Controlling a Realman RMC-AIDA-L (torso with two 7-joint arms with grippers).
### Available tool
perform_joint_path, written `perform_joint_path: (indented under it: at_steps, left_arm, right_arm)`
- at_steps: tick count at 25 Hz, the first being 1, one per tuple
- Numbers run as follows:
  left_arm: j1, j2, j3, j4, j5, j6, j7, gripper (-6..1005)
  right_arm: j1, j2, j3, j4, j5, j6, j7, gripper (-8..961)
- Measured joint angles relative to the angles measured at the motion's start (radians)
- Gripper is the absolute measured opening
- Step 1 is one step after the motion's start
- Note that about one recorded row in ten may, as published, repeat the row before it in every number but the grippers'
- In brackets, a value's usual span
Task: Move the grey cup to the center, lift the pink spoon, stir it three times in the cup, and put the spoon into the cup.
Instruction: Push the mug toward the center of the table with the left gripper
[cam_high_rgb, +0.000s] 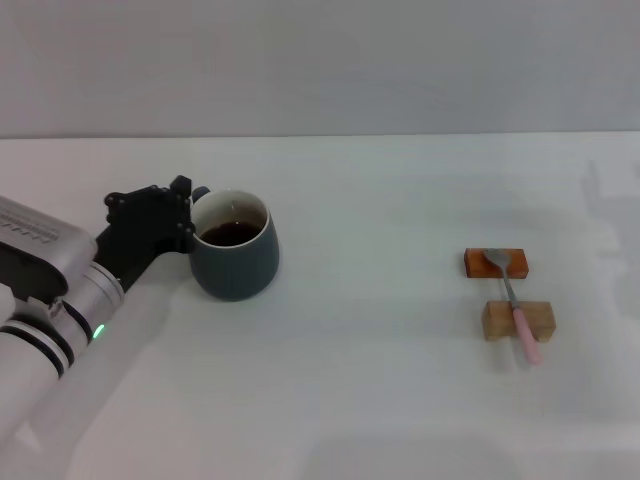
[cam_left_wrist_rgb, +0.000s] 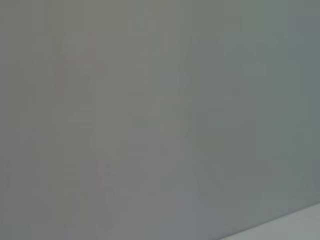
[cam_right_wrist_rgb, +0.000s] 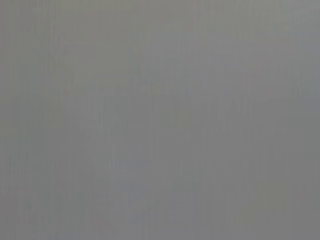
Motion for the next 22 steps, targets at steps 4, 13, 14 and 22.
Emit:
perform_joint_path:
  at_steps: [4,13,14,22]
  left_arm:
    - [0.004,0.004,-0.022,0.002,-0.001,0.004,-0.022,-2]
    - [-0.009,0.001,-0.023,-0.009,0.002,-0.018,-0.012,-2]
    - [-0.015,0.0,-0.023,-0.02,0.006,-0.033,-0.011,-2]
    - [-0.016,-0.001,-0.022,-0.035,0.003,-0.044,-0.01,-2]
  right_arm:
    - [-0.008,0.0,-0.001,0.006,0.001,0.0,0.0,588]
    - [-0.01,0.0,0.001,0.011,0.003,0.0,0.0,585]
    - [-0.01,0.0,0.001,0.011,0.003,0.0,0.0,585]
    - [-0.011,-0.001,0.003,0.012,0.001,0.0,0.0,583]
